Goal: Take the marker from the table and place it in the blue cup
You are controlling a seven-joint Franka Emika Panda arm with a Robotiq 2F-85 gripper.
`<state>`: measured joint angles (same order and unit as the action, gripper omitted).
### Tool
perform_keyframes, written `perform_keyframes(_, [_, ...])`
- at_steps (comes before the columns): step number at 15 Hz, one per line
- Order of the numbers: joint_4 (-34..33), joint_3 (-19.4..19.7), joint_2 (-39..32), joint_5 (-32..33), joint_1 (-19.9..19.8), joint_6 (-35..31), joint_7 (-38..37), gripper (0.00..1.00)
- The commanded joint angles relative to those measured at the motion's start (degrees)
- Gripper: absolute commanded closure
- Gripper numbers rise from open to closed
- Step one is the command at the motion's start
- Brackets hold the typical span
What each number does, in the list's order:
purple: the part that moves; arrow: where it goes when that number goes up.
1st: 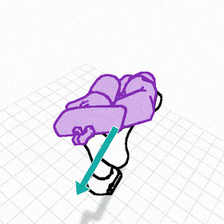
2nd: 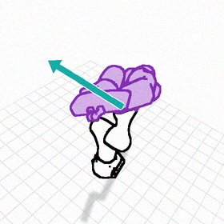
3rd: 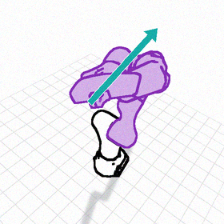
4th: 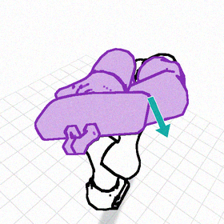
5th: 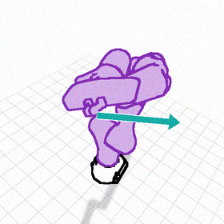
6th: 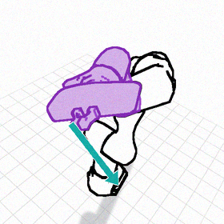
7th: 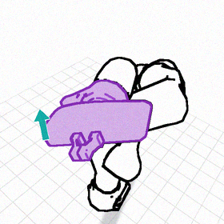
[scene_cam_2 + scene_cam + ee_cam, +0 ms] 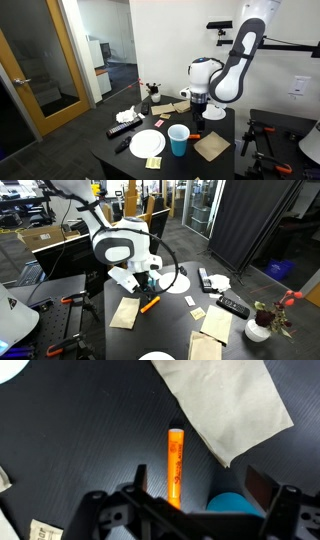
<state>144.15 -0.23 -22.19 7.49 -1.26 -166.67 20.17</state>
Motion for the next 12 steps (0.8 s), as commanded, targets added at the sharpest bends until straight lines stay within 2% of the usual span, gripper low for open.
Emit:
perform_keyframes(1, [-2.8, -0.3, -3.6, 2.7, -1.2, -2.1, 0.4, 0.00])
perform_keyframes(12, [-6.3, -0.2, -10.0, 5.4, -1.6, -7.8, 0.1, 0.00])
